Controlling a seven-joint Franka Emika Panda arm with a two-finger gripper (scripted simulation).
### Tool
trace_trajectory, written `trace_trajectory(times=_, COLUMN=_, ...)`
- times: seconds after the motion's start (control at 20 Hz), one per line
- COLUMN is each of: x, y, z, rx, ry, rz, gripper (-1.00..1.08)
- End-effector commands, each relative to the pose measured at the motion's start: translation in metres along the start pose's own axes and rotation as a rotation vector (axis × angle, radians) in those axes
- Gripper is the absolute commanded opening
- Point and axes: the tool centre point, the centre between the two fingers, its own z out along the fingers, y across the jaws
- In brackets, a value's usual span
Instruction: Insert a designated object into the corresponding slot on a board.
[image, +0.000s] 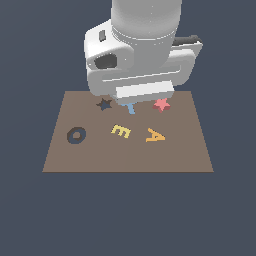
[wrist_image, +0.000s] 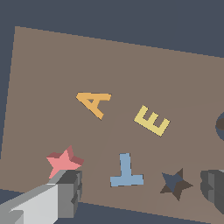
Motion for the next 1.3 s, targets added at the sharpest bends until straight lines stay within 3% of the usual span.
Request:
trace_trajectory(times=0.0, x=0.001, y=-0.006, z=0.005, rx=-0.002, ry=0.001, rz=-0.062, gripper=1.0)
trace_trajectory(times=0.6, x=0.001, y=-0.048, z=0.042, rx=-0.016, ry=0.012, rz=-0.529, gripper=1.0)
trace_trajectory(times=1.25, x=-0.023, y=-0.09, z=0.087, rx=-0.033, ry=0.024, rz=-1.075, gripper=1.0)
